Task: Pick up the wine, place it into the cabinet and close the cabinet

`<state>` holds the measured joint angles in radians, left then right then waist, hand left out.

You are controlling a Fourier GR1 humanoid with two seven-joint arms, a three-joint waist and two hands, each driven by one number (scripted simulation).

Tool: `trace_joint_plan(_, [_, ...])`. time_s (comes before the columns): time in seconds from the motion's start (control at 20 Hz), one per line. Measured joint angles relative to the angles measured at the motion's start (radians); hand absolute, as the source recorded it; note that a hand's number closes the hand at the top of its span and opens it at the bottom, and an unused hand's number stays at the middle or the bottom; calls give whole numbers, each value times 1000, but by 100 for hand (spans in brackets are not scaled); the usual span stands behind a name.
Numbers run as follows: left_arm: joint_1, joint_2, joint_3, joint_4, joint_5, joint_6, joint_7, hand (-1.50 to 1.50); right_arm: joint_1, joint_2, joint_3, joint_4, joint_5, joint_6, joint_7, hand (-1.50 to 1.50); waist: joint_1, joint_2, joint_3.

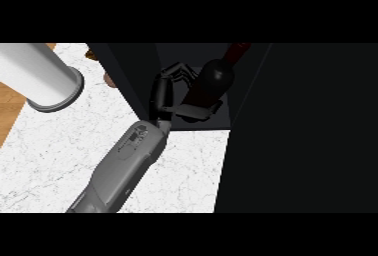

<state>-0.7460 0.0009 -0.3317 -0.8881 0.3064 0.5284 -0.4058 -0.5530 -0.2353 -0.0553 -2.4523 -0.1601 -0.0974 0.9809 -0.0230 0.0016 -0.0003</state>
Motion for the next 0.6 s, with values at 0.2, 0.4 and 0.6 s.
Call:
trace_joint_plan(0.2, [-19, 0, -37, 87, 33, 26, -48, 150, -28, -6, -15, 27, -8, 11, -10, -150, -5, 1, 0])
trace_joint_plan(0.4, [-26, -1, -65, 175, 54, 38, -101, 150, -25, -2, -20, 28, -13, 14, -10, -150, -9, 2, 0])
trace_joint_plan(0.6, [-46, -1, -52, 261, 74, 35, -164, 150, -41, -6, -29, 31, -17, 17, -8, -150, -11, 3, 0])
